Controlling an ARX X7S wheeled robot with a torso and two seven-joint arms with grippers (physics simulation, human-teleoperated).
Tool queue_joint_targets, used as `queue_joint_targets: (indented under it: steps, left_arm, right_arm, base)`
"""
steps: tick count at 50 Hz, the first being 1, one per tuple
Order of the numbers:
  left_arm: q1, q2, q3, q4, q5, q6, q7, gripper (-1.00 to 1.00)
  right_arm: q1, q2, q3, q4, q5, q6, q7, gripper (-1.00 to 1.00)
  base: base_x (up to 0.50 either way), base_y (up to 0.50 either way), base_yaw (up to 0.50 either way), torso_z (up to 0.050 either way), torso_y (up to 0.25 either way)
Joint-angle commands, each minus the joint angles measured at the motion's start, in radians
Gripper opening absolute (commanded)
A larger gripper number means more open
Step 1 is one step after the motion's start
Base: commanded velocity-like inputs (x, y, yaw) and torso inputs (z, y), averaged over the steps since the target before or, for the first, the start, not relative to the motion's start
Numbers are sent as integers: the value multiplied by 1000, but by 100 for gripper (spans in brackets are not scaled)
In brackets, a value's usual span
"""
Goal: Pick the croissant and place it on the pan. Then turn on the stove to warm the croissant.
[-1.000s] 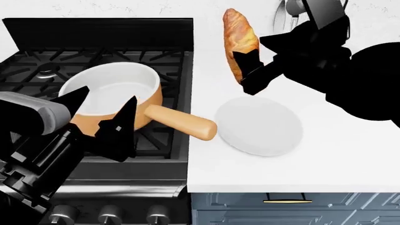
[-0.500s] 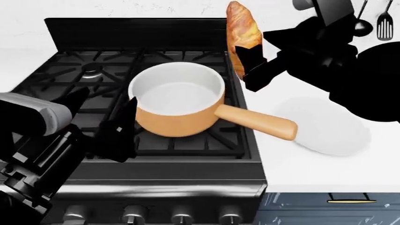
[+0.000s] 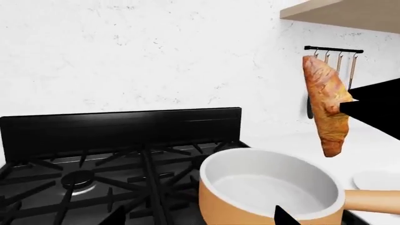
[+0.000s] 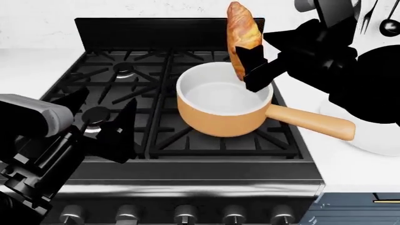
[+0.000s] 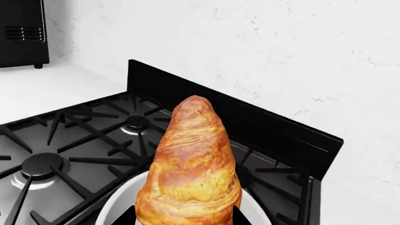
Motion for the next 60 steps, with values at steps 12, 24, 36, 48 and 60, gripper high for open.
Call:
queue_joint_targets:
  steps: [12,24,36,48,60]
  left_arm:
    - [-12,-4,16,-1,-12,5,-8,100]
    - [-27,-5,39,-15,9,10,12,100]
    - [-24,-11,44,-17,22,15,15,100]
    - [-53,-14,61,-24,12,6,-7,100]
    - [-56,-14,67,-28,9,12,-5,100]
  right_arm:
    - [154,-91,-83,172,-108,110,-153,-100]
    - [329,-205,-239,378,-235,234,-368,-100]
    - [392,-311,-357,586,-360,209,-551,-100]
    - [379,-396,-453,751,-447,147,-703,-100]
    - [362,-449,-484,843,-483,106,-759,-100]
  base:
    - [0,0,0,0,0]
    - [0,0,0,0,0]
    - [0,0,0,0,0]
    - [0,0,0,0,1]
    - [0,0,0,0,0]
